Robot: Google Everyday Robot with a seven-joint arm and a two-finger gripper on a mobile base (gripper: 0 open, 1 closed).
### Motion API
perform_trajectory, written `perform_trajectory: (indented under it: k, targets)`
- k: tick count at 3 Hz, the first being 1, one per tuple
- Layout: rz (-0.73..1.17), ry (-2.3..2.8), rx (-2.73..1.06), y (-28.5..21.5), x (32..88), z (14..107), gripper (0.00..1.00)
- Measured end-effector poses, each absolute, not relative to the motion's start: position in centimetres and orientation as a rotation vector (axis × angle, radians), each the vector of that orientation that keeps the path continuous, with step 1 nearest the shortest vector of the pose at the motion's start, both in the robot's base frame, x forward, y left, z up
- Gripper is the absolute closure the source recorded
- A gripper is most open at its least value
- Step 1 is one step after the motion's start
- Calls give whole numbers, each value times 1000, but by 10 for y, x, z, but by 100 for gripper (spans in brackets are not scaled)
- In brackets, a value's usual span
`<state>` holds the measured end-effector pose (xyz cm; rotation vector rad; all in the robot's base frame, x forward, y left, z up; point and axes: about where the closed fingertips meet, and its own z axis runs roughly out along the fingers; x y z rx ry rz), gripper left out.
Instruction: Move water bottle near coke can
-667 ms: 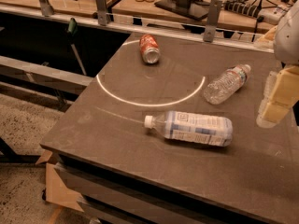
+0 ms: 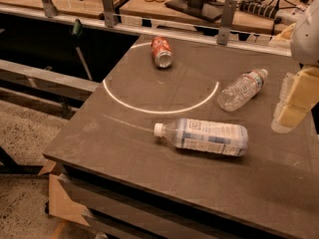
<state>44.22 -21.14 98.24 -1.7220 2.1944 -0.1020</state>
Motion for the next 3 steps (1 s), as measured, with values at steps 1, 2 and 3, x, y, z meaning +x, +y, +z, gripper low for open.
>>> perform_trajectory:
  k: [1, 2, 3]
  targets:
    - [-141, 2074, -1844, -206, 469, 995, 0]
    - [-192, 1916, -2053, -213, 522, 999, 0]
    - [-257, 1779, -2244, -224, 582, 992, 0]
